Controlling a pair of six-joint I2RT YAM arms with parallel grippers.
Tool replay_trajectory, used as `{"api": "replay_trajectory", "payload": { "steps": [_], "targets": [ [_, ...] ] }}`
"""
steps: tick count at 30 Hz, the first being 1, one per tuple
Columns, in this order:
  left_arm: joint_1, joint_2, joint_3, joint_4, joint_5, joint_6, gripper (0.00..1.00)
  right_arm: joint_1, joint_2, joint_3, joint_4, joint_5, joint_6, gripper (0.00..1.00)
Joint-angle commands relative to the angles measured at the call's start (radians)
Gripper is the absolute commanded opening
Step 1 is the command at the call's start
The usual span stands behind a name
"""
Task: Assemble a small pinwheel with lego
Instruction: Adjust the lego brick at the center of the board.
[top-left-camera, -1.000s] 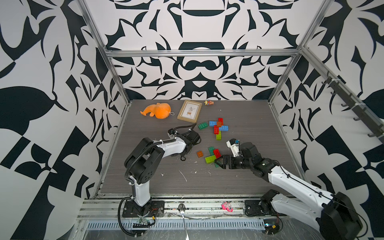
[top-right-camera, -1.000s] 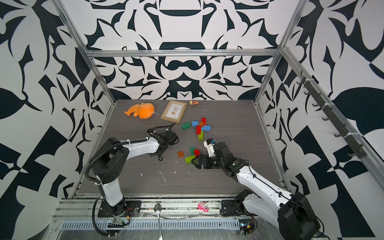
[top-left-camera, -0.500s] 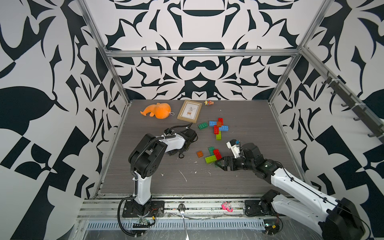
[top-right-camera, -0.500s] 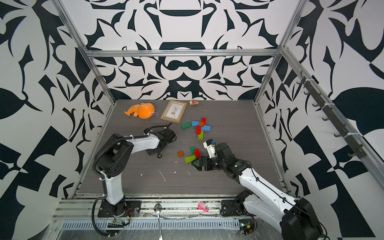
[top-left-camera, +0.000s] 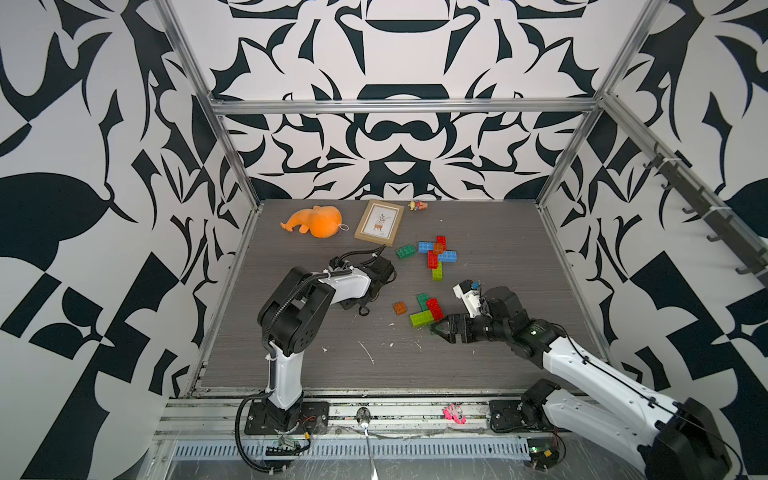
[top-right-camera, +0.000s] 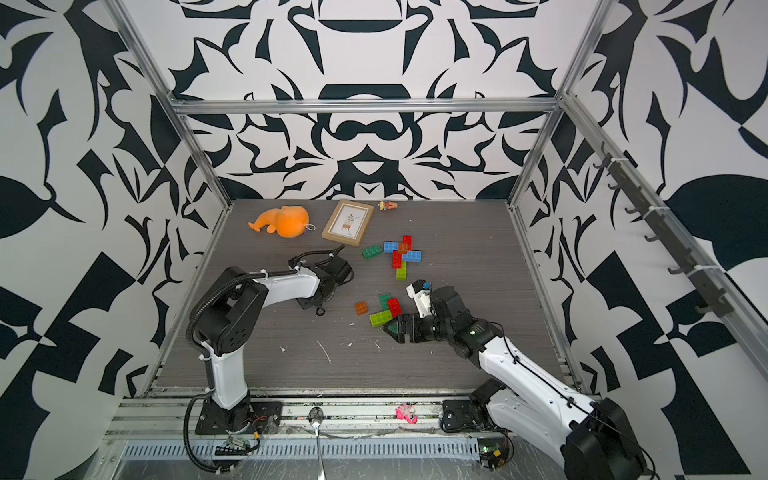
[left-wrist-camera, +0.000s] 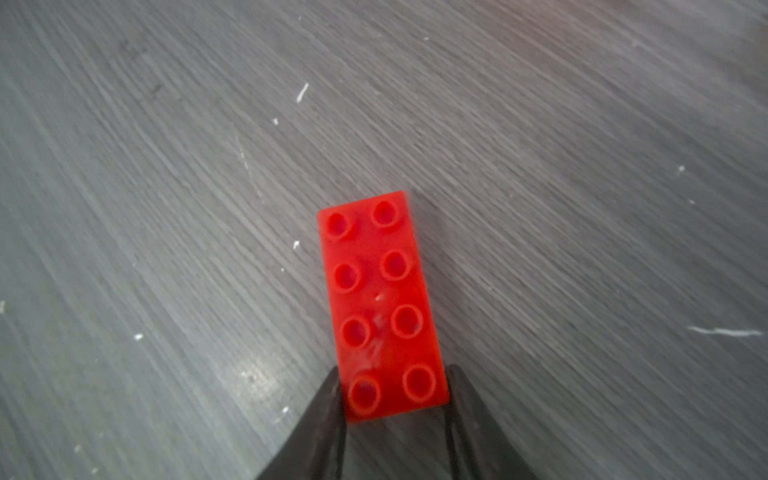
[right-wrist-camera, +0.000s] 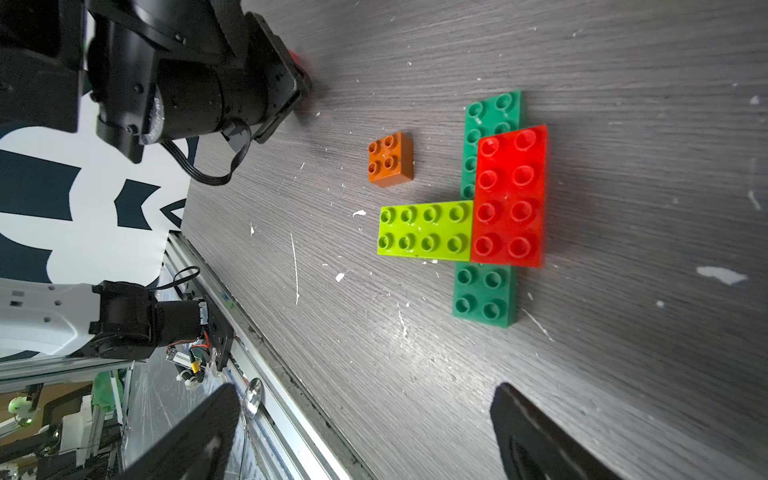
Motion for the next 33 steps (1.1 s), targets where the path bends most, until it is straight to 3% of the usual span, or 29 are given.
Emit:
{"api": "replay_trajectory", "payload": {
  "steps": [1, 6, 10, 13, 16, 20, 26, 33],
  "targets": [
    [0.003, -0.024, -0.049, -0.024, 0.008, 0.034, 0.38, -0.005, -0.005, 0.016, 0.011, -0.013, -0.012, 0.97],
    [-0.005, -0.125, -0.160, 0.138, 0.054, 0.224, 0.36, -0.005, 0.014, 0.038, 0.004, -0.012, -0.019, 0.97],
    [-0.030, -0.240, -0.299, 0.373, 0.210, 0.470, 0.35, -0.011, 0.039, 0.061, 0.002, -0.003, -0.036, 0.97],
    [-0.088, -0.322, -0.385, 0.467, 0.327, 0.632, 0.35, -0.034, 0.077, 0.085, 0.008, -0.021, -0.049, 0.97],
    [-0.181, -0.408, -0.467, 0.490, 0.364, 0.713, 0.34, -0.081, 0.116, 0.109, 0.014, -0.061, -0.056, 0.97],
    [-0.292, -0.503, -0.588, 0.527, 0.362, 0.703, 0.35, -0.143, 0.160, 0.126, 0.038, -0.140, -0.045, 0.97],
    [-0.385, -0.607, -0.720, 0.577, 0.351, 0.628, 0.37, -0.147, 0.162, 0.124, 0.015, -0.132, -0.047, 0.97],
    [-0.424, -0.593, -0.733, 0.570, 0.308, 0.625, 0.52, -0.149, 0.156, 0.099, 0.009, -0.144, -0.041, 0.97]
  ]
}}
